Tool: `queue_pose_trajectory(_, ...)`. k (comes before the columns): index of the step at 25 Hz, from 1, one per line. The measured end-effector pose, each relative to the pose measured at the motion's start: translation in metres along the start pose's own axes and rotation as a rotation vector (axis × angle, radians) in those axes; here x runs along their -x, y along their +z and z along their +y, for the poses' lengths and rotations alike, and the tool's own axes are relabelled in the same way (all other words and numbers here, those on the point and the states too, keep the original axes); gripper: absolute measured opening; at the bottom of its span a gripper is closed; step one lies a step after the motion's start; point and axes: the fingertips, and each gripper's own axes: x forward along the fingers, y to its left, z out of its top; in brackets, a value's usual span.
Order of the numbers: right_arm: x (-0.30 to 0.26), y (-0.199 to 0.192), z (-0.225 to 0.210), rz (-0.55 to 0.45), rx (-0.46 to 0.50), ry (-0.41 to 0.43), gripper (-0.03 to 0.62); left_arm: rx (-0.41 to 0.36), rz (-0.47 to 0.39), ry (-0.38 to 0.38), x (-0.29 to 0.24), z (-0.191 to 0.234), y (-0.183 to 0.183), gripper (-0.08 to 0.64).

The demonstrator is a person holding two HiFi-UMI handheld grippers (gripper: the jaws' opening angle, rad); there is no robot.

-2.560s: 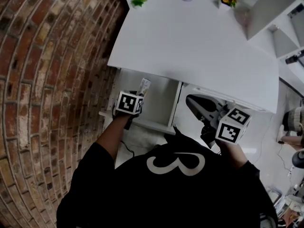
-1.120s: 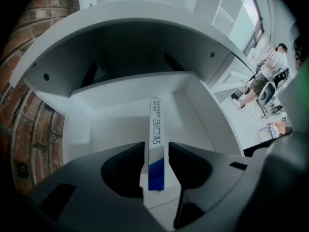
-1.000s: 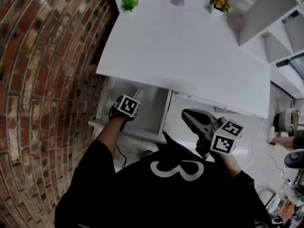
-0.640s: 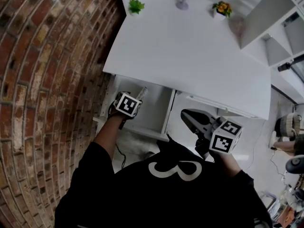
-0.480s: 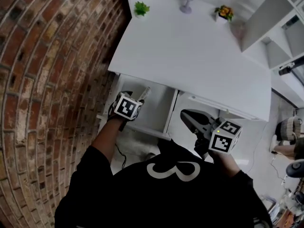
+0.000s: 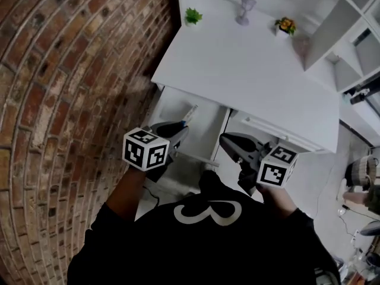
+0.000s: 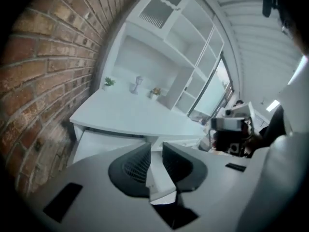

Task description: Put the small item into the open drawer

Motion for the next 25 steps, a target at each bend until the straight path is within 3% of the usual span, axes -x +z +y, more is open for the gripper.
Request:
queue_pose_trajectory(3,-0.002,0.0,0.021,-0.01,0.019,0.033,0.009,0.019,-0.115,-0.096,0.031,-0.04,0.017,0.026)
queue_pose_trajectory(7,0.001,0.002,0.047,-0.028,0.052,0.065,0.009,0.014,-0.224,-0.172,0.067,-0.085,0.032,0.005)
queue_pose_trajectory(15,0.006,0.012,0.098,-0.079,0.158,0.114,0.009,-0.059,-0.31,-0.196,0.119,-0.127,0.037,0.005)
queue_pose_trajectory(20,0.01,0.004,0.11,-0.113,0.081,0.121,0.009,-0.02,-0.338,-0.203,0.131,-0.131,0.027,0.003)
queue_pose_trajectory(25,0.017,-0.004,0.123,-0.115,0.133,0.104,0.009,-0.011,-0.373,-0.204,0.143,-0.139,0.024,0.003)
